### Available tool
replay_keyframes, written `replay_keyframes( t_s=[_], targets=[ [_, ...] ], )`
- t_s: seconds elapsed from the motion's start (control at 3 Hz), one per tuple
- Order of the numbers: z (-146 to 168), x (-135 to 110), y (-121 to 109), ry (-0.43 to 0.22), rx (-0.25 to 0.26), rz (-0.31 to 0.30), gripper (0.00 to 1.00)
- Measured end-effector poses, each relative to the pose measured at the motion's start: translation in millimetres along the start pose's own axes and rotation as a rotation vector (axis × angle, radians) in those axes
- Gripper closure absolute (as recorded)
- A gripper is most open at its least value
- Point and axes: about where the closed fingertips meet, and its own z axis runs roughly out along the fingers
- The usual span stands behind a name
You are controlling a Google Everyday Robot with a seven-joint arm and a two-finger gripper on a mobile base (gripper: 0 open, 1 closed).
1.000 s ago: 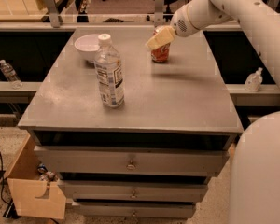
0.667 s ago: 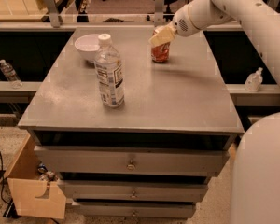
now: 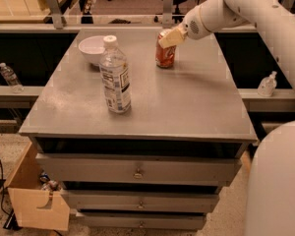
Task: Move coke can near blue plastic bottle
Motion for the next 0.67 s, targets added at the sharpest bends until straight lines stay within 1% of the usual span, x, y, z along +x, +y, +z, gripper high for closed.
replay_keyframes(
  t_s=[0.33,0.67],
  targets=[
    [-22.8,-9.7,7.2,-0.042,-0.023,-0.051,1.0],
    [-51.1,-24.5,34.4,-0.039,-0.093,-0.16,1.0]
  ],
)
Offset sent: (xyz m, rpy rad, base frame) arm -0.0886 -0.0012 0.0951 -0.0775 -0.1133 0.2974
